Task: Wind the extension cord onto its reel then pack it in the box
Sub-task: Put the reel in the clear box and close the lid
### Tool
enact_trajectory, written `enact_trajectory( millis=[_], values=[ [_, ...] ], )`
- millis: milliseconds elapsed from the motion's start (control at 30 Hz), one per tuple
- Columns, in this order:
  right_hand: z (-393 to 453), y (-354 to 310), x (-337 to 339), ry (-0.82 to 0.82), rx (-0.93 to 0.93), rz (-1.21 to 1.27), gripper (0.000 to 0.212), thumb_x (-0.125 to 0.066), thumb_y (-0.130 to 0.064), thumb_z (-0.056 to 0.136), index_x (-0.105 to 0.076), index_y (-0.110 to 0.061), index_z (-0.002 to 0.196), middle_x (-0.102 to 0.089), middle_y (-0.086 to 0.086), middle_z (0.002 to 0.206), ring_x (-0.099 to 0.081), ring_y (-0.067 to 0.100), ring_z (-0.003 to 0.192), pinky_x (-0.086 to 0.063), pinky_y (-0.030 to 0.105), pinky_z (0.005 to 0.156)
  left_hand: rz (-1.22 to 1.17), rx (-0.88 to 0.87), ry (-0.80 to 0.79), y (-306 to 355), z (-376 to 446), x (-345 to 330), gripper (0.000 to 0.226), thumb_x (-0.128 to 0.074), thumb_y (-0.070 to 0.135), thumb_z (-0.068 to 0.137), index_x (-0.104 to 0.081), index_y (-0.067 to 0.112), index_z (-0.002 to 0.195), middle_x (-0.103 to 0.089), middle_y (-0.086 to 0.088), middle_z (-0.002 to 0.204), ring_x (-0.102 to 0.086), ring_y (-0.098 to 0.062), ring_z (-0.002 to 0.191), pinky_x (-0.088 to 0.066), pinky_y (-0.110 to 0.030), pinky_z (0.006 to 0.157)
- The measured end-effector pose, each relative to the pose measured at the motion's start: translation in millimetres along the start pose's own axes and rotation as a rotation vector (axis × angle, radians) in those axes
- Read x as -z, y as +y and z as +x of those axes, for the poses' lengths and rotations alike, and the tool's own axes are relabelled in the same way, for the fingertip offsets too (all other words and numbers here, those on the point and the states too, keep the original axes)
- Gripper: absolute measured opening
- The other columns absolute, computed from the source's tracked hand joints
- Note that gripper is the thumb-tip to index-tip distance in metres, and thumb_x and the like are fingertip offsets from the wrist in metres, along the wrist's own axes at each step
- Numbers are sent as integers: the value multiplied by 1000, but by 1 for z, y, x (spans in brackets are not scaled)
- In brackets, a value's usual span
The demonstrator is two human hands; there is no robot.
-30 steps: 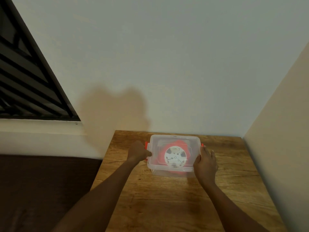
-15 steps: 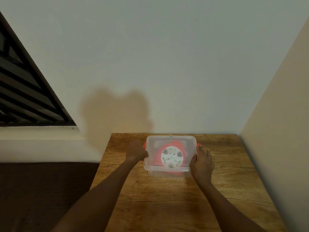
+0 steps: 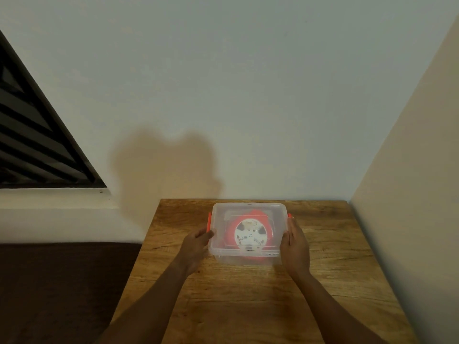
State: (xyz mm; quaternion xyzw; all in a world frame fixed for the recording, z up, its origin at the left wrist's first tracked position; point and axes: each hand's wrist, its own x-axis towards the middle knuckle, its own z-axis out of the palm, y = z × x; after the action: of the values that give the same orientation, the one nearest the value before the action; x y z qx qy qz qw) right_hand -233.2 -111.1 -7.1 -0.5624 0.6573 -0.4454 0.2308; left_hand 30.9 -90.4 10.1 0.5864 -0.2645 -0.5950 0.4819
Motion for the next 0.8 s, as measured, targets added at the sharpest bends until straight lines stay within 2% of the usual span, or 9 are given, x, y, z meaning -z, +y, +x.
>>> enact_trajectory(
  millis=[100,167,300,367,433,500,600,700,800],
  values=[
    [0,2,-3,-24,-48,16,45,-43,-22,103,-39,-21,148,-55,4,140,-58,23,120,-56,48,90,12,-50,4,-8,0,-9,23,-61,19,103,-72,15,124,-79,-12,116,-77,-33,103,-64,-55,86],
    [0,6,-5,-47,-148,57,47,-44,-29,103,-36,-23,149,-55,5,138,-60,27,117,-58,51,86,77,-85,24,-8,2,-12,23,-57,18,105,-71,14,124,-77,-13,117,-76,-33,103,-62,-58,89],
    [0,6,-4,-73,-238,194,43,-46,-28,103,-43,-22,145,-61,2,127,-65,25,108,-60,48,80,167,-96,59,-1,7,-15,25,-54,12,106,-70,10,125,-75,-13,116,-74,-32,102,-64,-53,85],
    [4,4,1,-58,-274,265,39,-50,-22,101,-51,-22,140,-66,3,119,-68,23,100,-62,43,75,183,-81,69,2,10,-16,26,-55,9,105,-70,5,126,-75,-15,116,-74,-34,102,-63,-55,87],
    [11,2,9,-31,-322,303,33,-52,-13,99,-59,-19,131,-69,4,108,-69,18,89,-62,32,65,184,-82,57,7,13,-20,25,-56,8,104,-71,1,124,-75,-17,116,-75,-36,102,-64,-54,86],
    [19,1,20,3,-349,339,31,-51,-5,97,-65,-16,122,-70,2,98,-67,13,80,-54,20,55,194,-93,41,16,16,-30,24,-57,7,104,-72,0,121,-77,-17,114,-76,-35,100,-65,-49,83],
    [35,3,40,46,-348,376,36,-51,-5,96,-64,-16,129,-71,1,102,-67,10,82,-52,16,55,217,-119,-7,33,22,-56,22,-59,7,103,-73,1,119,-79,-13,108,-77,-31,94,-66,-46,79],
    [56,5,63,71,-331,397,40,-52,-6,96,-62,-18,132,-71,-2,106,-67,10,86,-54,19,60,251,-111,-66,46,28,-84,21,-59,10,104,-74,5,117,-80,-10,106,-77,-31,94,-63,-56,86],
    [80,9,97,123,-287,349,35,-52,-3,95,-67,-16,123,-71,2,98,-64,8,78,-49,12,57,282,-90,-144,52,34,-119,22,-59,16,105,-73,4,117,-79,-13,111,-76,-35,102,-60,-59,93]
  ],
)
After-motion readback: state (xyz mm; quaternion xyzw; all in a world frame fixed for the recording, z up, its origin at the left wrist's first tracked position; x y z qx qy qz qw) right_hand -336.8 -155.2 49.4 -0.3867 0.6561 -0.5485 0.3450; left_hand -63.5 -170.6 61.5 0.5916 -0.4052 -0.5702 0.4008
